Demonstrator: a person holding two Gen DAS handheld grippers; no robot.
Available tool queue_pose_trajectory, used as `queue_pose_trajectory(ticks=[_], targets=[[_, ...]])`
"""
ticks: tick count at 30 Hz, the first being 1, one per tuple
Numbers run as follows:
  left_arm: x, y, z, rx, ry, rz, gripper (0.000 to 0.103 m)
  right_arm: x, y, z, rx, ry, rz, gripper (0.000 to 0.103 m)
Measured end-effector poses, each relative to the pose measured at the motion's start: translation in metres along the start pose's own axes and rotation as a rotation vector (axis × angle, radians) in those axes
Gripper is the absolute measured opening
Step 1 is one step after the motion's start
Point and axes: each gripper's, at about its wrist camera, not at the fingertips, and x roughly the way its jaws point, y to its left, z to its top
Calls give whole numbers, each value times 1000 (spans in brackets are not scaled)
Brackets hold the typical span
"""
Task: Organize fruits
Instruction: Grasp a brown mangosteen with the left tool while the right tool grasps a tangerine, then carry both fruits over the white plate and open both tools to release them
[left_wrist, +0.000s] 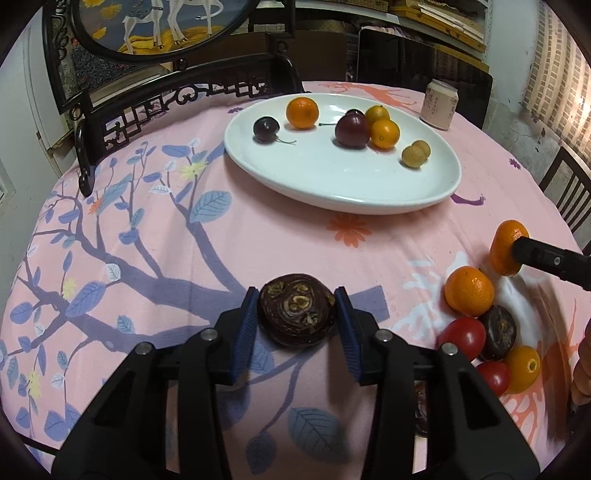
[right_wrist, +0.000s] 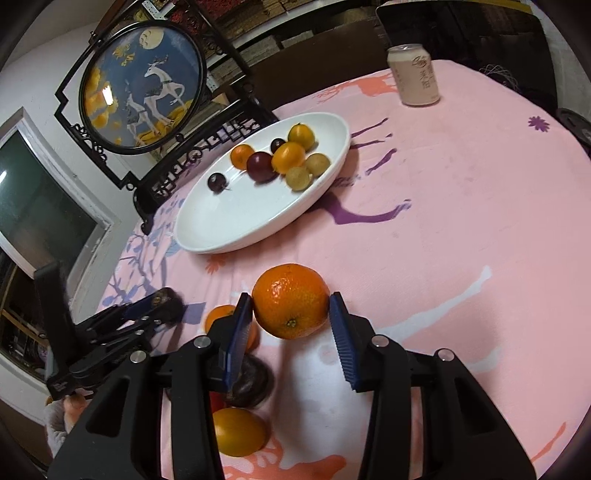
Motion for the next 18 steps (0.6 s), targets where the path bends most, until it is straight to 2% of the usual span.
queue_pose_trajectory(ticks=[4,6,11,14,18], targets=[[-6,0,6,-7,-20,4,42,2,-3,0,11,7,-16,43],[-10,2,15,-26,-33,-9,42,-8,-1,5,13,-37,-15,43],[-14,0,60,-45,-83,-13,42,-15,16,39,-1,-102,9,43],[-5,-3,83,-56,-95,-5,42,2,35,62,-30,-98,11,43],[17,-2,93,-73,-71,-10,44,40,50,80,-56,-70,-17,44]])
